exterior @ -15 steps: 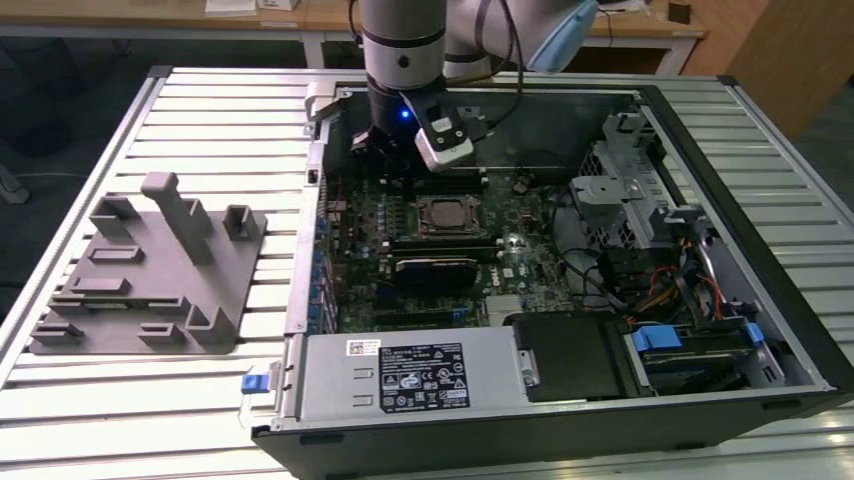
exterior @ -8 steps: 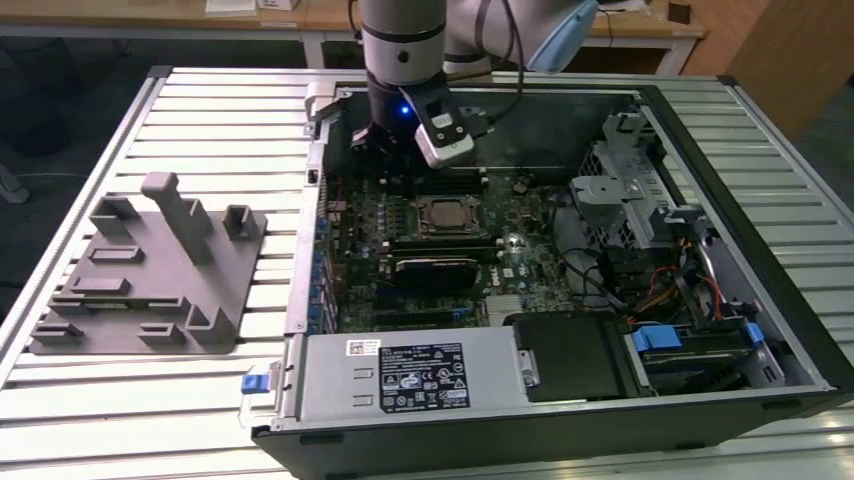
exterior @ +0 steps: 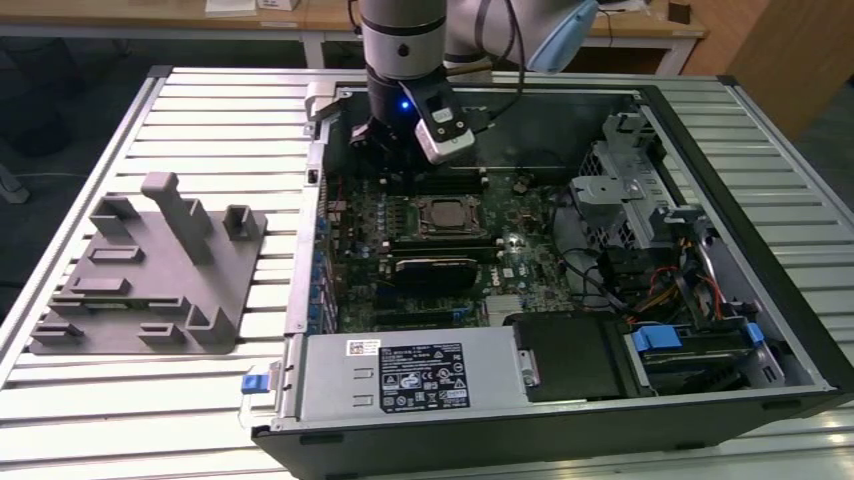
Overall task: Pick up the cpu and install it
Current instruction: 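Install the first cpu locking lever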
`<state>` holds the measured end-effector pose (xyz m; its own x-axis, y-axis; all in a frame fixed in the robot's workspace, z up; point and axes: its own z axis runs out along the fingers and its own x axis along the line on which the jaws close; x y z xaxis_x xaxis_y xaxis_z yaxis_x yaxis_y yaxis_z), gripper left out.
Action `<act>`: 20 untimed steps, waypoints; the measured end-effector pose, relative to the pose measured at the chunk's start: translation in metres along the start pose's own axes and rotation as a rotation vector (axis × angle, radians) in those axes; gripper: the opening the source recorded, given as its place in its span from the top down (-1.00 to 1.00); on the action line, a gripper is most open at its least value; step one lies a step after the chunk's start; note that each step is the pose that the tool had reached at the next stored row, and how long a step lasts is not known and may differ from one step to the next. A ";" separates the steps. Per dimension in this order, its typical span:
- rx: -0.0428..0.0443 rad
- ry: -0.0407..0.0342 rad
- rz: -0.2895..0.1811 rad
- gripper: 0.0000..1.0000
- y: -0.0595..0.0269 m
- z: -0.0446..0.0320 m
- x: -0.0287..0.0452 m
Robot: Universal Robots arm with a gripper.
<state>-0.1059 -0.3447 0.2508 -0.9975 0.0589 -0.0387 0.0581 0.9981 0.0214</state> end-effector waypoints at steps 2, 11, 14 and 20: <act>-0.0009 -0.0002 0.000 0.79 -0.0002 -0.0002 0.0023; -0.0887 0.0037 0.004 0.79 -0.0006 0.0000 0.0078; -0.1082 0.0048 0.004 0.79 -0.0008 0.0000 0.0102; -0.1746 0.0087 0.007 0.79 -0.0012 0.0000 0.0129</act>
<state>-0.1188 -0.3451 0.2503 -0.9975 0.0648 -0.0293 0.0579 0.9791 0.1949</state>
